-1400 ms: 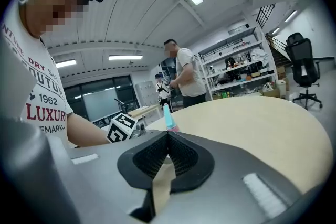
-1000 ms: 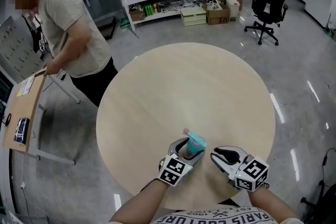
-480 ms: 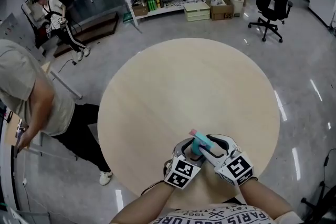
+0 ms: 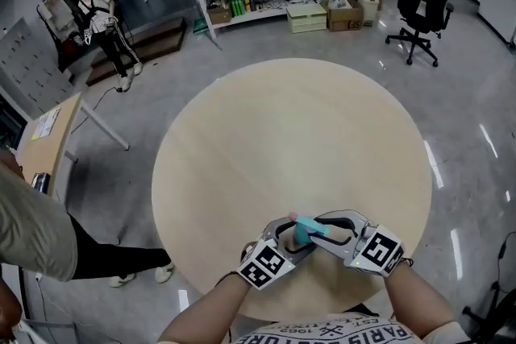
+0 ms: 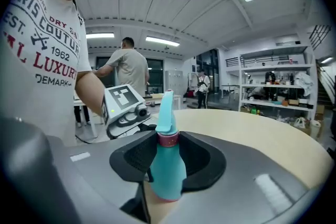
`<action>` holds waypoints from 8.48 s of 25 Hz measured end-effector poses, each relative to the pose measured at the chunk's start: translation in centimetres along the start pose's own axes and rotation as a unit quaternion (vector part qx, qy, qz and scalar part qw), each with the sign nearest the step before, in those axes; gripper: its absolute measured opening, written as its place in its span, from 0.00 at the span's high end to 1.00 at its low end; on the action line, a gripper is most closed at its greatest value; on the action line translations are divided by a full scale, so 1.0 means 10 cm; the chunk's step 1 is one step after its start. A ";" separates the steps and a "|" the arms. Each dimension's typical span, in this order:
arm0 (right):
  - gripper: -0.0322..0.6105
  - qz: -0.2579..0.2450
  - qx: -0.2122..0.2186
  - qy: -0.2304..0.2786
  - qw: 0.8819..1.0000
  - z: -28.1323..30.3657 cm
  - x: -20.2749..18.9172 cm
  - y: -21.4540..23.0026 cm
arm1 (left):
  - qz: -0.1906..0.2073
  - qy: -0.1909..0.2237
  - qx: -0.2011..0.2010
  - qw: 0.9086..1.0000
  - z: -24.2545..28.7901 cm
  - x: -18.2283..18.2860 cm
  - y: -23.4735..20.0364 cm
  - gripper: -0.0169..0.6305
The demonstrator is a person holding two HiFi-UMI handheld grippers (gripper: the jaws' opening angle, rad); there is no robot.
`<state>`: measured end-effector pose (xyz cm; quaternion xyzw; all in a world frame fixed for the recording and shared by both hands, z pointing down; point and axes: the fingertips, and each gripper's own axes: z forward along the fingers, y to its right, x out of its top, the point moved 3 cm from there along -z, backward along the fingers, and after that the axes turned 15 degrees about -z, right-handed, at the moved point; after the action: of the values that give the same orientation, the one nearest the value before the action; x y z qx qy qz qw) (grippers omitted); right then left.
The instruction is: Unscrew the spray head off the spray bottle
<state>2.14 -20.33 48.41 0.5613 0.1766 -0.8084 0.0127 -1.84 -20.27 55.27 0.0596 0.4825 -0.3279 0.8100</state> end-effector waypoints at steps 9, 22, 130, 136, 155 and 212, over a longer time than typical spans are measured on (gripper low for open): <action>0.75 0.017 0.050 0.022 0.998 -0.01 0.01 -0.07 | 0.008 -0.008 -0.030 0.999 -0.09 -0.06 -0.01 0.50; 0.73 0.034 -0.113 -0.002 0.993 0.03 0.04 -0.10 | -0.092 0.034 0.136 0.986 0.00 -0.05 0.14 0.49; 0.74 0.047 -0.040 0.008 0.998 -0.08 0.08 -0.18 | -0.058 0.002 0.045 0.997 -0.03 -0.10 0.28 0.50; 0.74 0.014 0.099 0.025 0.995 -0.06 0.14 -0.36 | 0.055 -0.046 -0.120 0.990 -0.15 -0.22 0.31 0.50; 0.74 0.073 -0.094 0.001 0.993 -0.06 0.08 -0.19 | -0.111 0.025 0.117 0.987 -0.08 -0.11 0.23 0.50; 0.75 0.239 -0.055 0.053 0.968 -0.95 0.57 0.59 | -0.026 0.022 0.025 0.999 -0.30 -0.24 0.03 0.49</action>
<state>9.93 -21.97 38.70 0.6274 0.0820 -0.7404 0.2270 -4.62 -17.70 55.58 0.0744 0.4933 -0.3593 0.7887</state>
